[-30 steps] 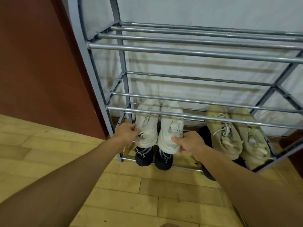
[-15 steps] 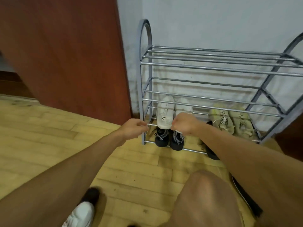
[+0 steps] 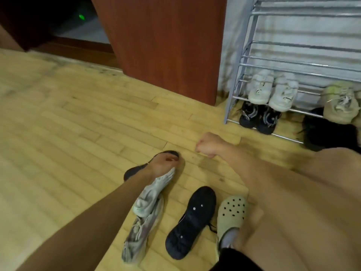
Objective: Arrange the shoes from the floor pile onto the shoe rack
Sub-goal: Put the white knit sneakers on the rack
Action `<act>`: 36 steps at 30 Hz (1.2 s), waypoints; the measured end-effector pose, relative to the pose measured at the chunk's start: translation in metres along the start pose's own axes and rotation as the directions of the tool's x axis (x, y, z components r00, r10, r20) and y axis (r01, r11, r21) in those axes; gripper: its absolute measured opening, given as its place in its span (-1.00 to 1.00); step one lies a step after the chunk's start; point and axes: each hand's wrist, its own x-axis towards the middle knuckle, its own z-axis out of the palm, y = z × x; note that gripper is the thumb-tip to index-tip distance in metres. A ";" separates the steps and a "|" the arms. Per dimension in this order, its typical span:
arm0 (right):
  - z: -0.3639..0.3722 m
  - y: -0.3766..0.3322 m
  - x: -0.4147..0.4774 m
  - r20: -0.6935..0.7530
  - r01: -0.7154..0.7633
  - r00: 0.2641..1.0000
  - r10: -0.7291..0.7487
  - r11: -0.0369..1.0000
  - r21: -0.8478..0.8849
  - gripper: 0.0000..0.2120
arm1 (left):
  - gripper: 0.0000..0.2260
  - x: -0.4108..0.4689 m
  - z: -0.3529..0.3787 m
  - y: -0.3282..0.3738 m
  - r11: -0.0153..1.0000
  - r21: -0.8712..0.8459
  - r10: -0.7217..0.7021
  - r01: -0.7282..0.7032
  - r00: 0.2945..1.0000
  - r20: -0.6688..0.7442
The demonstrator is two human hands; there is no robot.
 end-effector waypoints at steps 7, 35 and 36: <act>0.068 0.034 -0.019 0.202 0.064 0.979 -0.021 0.976 -0.209 -0.62 | -0.51 -0.006 0.017 -0.126 0.915 0.318 -0.229 0.249 0.968 -0.102; 0.066 0.029 -0.016 0.360 0.209 0.931 -0.062 0.898 -0.387 -0.65 | -0.84 0.013 0.003 -0.160 0.870 0.148 -0.433 0.470 0.872 -0.229; 0.065 0.026 -0.018 0.351 0.202 0.934 -0.060 0.901 -0.384 -0.64 | -0.83 0.008 0.003 -0.155 0.874 0.076 -0.455 0.480 0.863 -0.219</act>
